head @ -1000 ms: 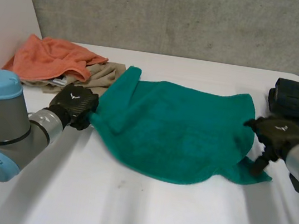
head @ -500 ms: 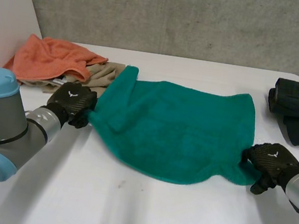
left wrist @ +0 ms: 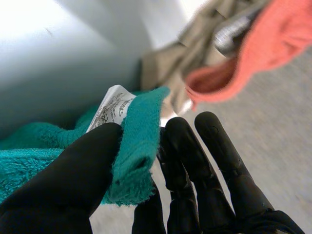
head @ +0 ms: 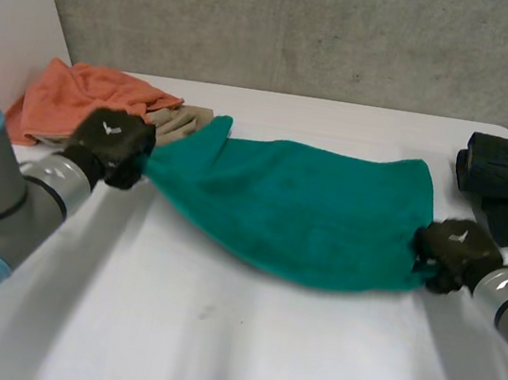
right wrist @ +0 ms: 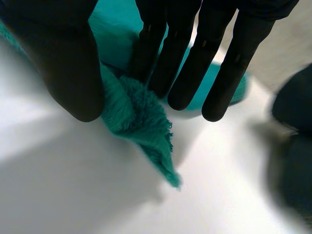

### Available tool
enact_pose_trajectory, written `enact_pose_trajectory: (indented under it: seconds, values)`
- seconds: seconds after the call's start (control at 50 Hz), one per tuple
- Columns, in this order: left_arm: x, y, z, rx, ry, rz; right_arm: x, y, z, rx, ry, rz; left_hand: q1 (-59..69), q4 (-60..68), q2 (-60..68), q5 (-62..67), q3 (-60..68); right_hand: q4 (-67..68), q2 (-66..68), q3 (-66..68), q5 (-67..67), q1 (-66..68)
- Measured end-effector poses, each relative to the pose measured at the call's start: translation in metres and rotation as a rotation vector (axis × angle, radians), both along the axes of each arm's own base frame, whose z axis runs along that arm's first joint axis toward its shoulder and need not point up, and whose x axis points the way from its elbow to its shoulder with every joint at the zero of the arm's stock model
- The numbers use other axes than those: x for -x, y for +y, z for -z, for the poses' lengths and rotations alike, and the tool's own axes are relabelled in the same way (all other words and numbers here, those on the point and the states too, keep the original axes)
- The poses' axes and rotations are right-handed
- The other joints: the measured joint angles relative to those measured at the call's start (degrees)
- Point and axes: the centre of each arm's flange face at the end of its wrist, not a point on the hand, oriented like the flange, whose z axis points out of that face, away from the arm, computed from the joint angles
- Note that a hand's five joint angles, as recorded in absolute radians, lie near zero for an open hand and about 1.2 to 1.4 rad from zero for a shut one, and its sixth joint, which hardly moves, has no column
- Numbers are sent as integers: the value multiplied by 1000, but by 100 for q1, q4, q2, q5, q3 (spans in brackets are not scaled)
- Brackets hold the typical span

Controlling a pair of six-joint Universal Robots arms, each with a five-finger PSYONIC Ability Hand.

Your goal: Fold the laundry.

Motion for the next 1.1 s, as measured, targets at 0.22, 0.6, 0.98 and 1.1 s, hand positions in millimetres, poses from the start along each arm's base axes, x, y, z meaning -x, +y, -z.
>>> enact_pose_trajectory:
  seconds: [0.22,0.6,0.98,1.1]
  values:
    - [-11,16,-56,111,42,-10,4,4,-59,145,-5,37,-3,-331,-320,-54,-294,3,0,0,0,0]
    - [-7,3,-6,-27,15,-14,3,32,2,-165,-7,20,-24,-481,-482,-266,-456,-3275,-3052,-3191,-1281,-1440]
    - [-8,3,-5,-31,17,-15,-5,38,12,-151,-30,-70,-24,-484,-495,-266,-462,-3323,-3252,-3254,-1157,-1600]
    - [-9,3,-5,-31,17,-16,-6,32,19,-140,-24,-71,-24,-485,-505,-266,-466,-2738,-2630,-2684,-600,-975]
